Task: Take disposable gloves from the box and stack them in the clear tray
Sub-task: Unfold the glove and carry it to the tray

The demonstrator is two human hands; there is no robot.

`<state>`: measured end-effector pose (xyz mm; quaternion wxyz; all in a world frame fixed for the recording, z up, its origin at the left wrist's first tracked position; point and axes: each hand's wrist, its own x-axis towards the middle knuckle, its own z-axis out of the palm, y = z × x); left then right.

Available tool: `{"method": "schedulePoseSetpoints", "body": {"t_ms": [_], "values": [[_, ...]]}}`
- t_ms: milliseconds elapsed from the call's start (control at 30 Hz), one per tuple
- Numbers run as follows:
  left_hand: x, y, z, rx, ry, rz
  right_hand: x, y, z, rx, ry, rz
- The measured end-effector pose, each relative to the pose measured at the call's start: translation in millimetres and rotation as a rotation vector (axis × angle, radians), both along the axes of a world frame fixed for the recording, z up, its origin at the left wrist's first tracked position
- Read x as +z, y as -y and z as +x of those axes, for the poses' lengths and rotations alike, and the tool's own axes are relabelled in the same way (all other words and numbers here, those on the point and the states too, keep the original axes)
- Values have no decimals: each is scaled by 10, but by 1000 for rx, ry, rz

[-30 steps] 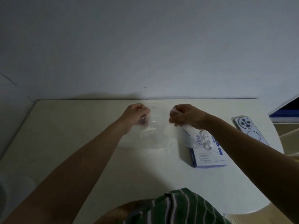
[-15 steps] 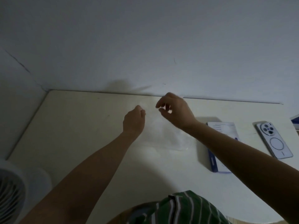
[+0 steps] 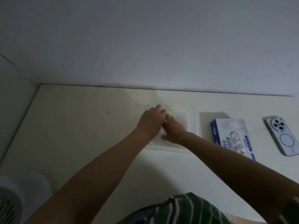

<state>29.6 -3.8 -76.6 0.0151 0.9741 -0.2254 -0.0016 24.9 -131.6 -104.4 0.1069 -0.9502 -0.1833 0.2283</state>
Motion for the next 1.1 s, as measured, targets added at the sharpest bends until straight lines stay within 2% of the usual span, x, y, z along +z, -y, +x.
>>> {"method": "schedulePoseSetpoints", "body": {"t_ms": [67, 133, 267, 567, 667, 767, 833, 933, 1033, 1100], "values": [[-82, -21, 51, 194, -400, -25, -14, -16, 19, 0, -19, -14], [-186, -120, 56, 257, -570, 18, -14, 13, 33, -15, -25, -73], [-335, -229, 76, 281, -631, 45, -18, 101, 65, -90, -78, -230], [-450, -187, 120, 283, -659, 217, -99, 3, 12, -129, -132, -304], [-395, -168, 97, 308, -698, 215, -50, -11, -14, -109, -117, -334], [-253, -141, 78, 364, -745, 133, 48, 15, -45, -92, -102, -327], [-114, -127, 103, 369, -688, 105, 166, 42, -45, -32, -42, -287], [137, -19, 128, 380, -432, 96, 418, 170, -39, 1, 127, -96], [350, 249, 122, 399, -207, -70, 699, 447, -15, -127, 175, 159], [470, 543, 106, 387, -143, -189, 843, 722, -35, -198, 207, 332]]}}
